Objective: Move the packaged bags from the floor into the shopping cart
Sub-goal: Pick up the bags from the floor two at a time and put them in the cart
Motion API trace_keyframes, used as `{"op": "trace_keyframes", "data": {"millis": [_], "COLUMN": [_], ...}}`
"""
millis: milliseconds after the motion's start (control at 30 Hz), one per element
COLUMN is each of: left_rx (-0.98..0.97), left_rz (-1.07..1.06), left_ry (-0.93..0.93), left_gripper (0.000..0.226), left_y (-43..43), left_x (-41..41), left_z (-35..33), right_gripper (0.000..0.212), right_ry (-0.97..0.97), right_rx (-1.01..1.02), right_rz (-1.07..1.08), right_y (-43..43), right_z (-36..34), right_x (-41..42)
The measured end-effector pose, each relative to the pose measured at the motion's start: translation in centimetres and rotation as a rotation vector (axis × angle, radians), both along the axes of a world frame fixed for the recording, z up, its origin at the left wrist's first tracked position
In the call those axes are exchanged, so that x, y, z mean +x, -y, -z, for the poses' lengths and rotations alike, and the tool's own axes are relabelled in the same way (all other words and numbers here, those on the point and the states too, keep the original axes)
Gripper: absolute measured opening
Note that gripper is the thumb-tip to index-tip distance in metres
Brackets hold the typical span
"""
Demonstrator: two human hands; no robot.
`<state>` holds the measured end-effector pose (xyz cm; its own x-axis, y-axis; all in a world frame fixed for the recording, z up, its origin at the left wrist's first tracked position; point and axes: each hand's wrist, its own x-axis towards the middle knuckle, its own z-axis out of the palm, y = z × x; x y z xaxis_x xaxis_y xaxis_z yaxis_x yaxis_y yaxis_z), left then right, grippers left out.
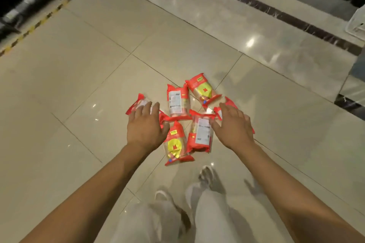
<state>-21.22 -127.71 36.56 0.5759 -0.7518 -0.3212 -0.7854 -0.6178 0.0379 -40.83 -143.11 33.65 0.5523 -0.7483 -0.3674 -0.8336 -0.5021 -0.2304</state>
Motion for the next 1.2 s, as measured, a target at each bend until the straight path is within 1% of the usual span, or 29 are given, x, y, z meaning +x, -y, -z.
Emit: {"op": "trace_keyframes", "data": {"millis": [100, 200, 267, 367, 400, 433, 500, 533, 567, 600, 667, 700, 767, 800, 867, 900, 933, 967, 1000, 1033, 1133, 1200], "left_rx": [0.106, 0.190, 0.233, 0.229, 0.201, 0.167, 0.022, -0.069, -0.148, -0.220, -0.275, -0.299, -0.328, -0.344, -0.421, -0.460, -0.504, -0.562, -0.611, -0.650, -0.780, -0.862], "left_rz": [-0.024, -0.069, -0.183, -0.502, -0.620, -0.729, -0.930, -1.026, -1.105, -1.158, -1.175, -1.184, -1.189, -1.193, -1.228, -1.241, -1.238, -1.226, -1.203, -1.184, -1.121, -1.074], "left_ry": [-0.040, -0.108, -0.179, -0.383, -0.464, -0.537, -0.684, -0.775, -0.856, -0.931, -0.985, -0.988, -0.927, -0.884, -0.834, -0.828, -0.825, -0.822, -0.818, -0.816, -0.795, -0.738], "left_gripper": [0.074, 0.079, 0.085, 0.094, 0.097, 0.100, 0.110, 0.116, 0.116, 0.107, 0.081, 0.079, 0.085, 0.083, 0.079, 0.080, 0.084, 0.091, 0.098, 0.100, 0.091, 0.083], "left_y": [2.7, 3.7, 3.2, 1.0, 0.2, -0.9, -3.3, -4.0, -4.0, -3.5, -2.7, -2.3, -2.1, -2.3, -2.8, -3.0, -3.2, -3.2, -3.4, -3.5, -4.5, -6.2], "left_x": [1.3, 2.5, 3.2, 3.7, 3.8, 3.9, 4.3, 4.5, 4.4, 4.2, 4.2, 4.1, 4.0, 3.8, 3.6, 3.7, 4.0, 4.5, 5.1, 5.6, 6.8, 7.1], "left_z": [12.0, 25.2, 34.1, 46.3, 49.8, 53.4, 61.3, 63.8, 64.5, 64.3, 63.6, 62.8, 60.6, 59.0, 54.4, 51.7, 48.5, 44.8, 40.8, 36.3, 20.2, 9.0], "right_gripper": [0.069, 0.076, 0.082, 0.091, 0.093, 0.091, 0.078, 0.073, 0.071, 0.071, 0.069, 0.064, 0.061, 0.061, 0.050, 0.046, 0.049, 0.057, 0.064, 0.066, 0.060, 0.055], "right_ry": [-0.040, -0.096, -0.110, -0.069, -0.031, 0.020, 0.123, 0.175, 0.232, 0.277, 0.320, 0.344, 0.360, 0.357, 0.361, 0.369, 0.388, 0.416, 0.452, 0.493, 0.599, 0.674], "right_rx": [0.070, 0.157, 0.265, 0.416, 0.471, 0.530, 0.601, 0.611, 0.629, 0.652, 0.681, 0.680, 0.611, 0.564, 0.490, 0.467, 0.448, 0.438, 0.456, 0.473, 0.479, 0.455], "right_rz": [-0.014, -0.020, 0.029, 0.201, 0.293, 0.398, 0.543, 0.569, 0.583, 0.606, 0.687, 0.726, 0.740, 0.716, 0.641, 0.616, 0.595, 0.577, 0.563, 0.536, 0.443, 0.364], "right_y": [3.1, 4.8, 5.3, 5.9, 6.1, 6.3, 6.6, 6.9, 7.0, 7.0, 7.1, 6.9, 6.6, 6.1, 5.7, 5.5, 5.5, 5.6, 5.5, 5.3, 4.2, 2.9], "right_z": [12.1, 25.0, 33.4, 45.5, 48.6, 52.1, 57.3, 59.7, 61.2, 62.0, 62.5, 61.6, 59.4, 56.6, 51.2, 47.8, 44.2, 40.4, 36.1, 31.7, 16.4, 5.7], "right_x": [1.8, 2.7, 2.9, 2.5, 2.5, 2.2, 1.8, 1.5, 1.4, 1.6, 1.8, 2.1, 2.3, 2.6, 3.0, 3.3, 3.5, 3.8, 4.4, 5.0, 7.2, 8.7]}}
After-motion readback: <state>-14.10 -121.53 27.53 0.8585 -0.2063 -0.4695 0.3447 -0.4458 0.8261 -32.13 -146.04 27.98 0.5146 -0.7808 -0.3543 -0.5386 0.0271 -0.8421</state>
